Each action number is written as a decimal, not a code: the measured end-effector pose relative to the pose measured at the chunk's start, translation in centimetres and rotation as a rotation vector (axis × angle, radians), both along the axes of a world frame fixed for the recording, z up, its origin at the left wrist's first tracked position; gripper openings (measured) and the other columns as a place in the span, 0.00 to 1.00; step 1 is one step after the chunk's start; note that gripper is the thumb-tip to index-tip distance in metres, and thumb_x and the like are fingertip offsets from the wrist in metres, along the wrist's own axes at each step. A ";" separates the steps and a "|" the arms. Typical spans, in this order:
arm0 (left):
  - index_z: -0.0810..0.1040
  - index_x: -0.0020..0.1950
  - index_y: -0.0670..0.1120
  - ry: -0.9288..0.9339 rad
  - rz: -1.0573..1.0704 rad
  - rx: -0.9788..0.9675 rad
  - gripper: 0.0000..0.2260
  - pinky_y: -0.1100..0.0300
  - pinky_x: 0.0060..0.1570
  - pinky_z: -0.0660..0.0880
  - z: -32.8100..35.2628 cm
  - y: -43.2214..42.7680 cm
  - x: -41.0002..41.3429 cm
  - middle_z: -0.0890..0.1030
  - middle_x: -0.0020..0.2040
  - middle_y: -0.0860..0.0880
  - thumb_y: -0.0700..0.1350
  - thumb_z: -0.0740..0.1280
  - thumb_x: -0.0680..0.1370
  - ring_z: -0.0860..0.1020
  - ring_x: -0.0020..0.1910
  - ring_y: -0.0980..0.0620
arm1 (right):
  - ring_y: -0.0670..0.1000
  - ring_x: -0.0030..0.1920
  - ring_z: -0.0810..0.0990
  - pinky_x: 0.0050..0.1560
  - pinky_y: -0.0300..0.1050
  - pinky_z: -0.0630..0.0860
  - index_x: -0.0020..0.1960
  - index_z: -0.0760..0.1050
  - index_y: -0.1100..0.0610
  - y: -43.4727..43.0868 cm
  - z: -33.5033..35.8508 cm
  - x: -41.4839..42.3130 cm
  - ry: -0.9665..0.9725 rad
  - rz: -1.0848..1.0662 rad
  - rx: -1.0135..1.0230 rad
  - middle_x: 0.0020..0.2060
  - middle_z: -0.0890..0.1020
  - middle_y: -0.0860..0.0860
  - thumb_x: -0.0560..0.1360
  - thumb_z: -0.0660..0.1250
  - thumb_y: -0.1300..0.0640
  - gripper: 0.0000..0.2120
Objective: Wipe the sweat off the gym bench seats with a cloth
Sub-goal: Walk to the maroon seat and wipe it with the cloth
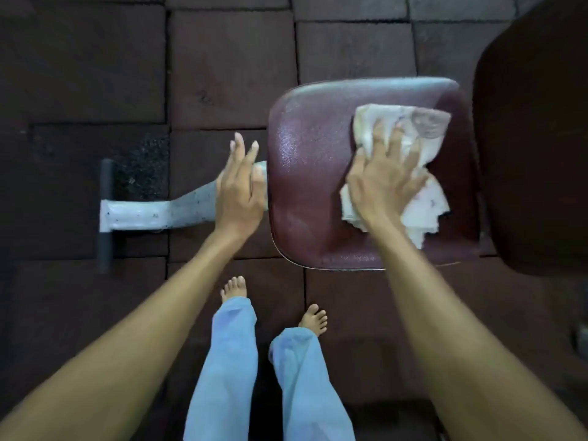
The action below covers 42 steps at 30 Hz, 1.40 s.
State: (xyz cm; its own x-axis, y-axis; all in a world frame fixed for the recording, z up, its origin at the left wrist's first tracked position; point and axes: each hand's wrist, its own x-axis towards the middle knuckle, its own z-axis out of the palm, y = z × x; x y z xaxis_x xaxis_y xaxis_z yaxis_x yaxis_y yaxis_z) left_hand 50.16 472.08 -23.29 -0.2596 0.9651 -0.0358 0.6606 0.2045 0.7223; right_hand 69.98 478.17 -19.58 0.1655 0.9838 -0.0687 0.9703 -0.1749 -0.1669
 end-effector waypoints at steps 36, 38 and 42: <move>0.50 0.79 0.47 0.261 -0.874 -0.008 0.27 0.49 0.73 0.47 0.6 14.2 -1.3 0.48 0.80 0.48 0.55 0.52 0.82 0.44 0.78 0.48 | 0.61 0.75 0.61 0.66 0.60 0.66 0.74 0.67 0.45 -9.6 -0.5 -4.2 -0.049 -0.737 0.138 0.77 0.62 0.53 0.79 0.56 0.47 0.23; 0.47 0.79 0.48 0.250 -0.904 -0.063 0.28 0.47 0.73 0.45 0.7 14.5 -1.4 0.45 0.80 0.49 0.56 0.51 0.82 0.41 0.78 0.48 | 0.62 0.73 0.66 0.63 0.60 0.67 0.73 0.69 0.46 -9.7 -1.2 -8.0 -0.079 -0.776 0.182 0.76 0.66 0.54 0.78 0.57 0.49 0.23; 0.45 0.79 0.49 0.246 -0.927 -0.086 0.29 0.46 0.74 0.44 1.0 14.7 -1.5 0.43 0.79 0.50 0.57 0.51 0.82 0.39 0.77 0.49 | 0.62 0.72 0.67 0.62 0.60 0.69 0.73 0.69 0.47 -12.3 -2.0 -13.0 -0.125 -0.619 0.202 0.75 0.67 0.54 0.79 0.60 0.49 0.22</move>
State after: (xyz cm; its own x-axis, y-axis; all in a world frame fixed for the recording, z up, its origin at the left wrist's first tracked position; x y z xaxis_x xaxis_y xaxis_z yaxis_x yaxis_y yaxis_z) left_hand 48.68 486.75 -22.26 0.5955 0.7867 -0.1624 0.7170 -0.4294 0.5491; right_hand 57.01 465.84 -21.57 0.6988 0.6963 0.1639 0.7152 -0.6831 -0.1476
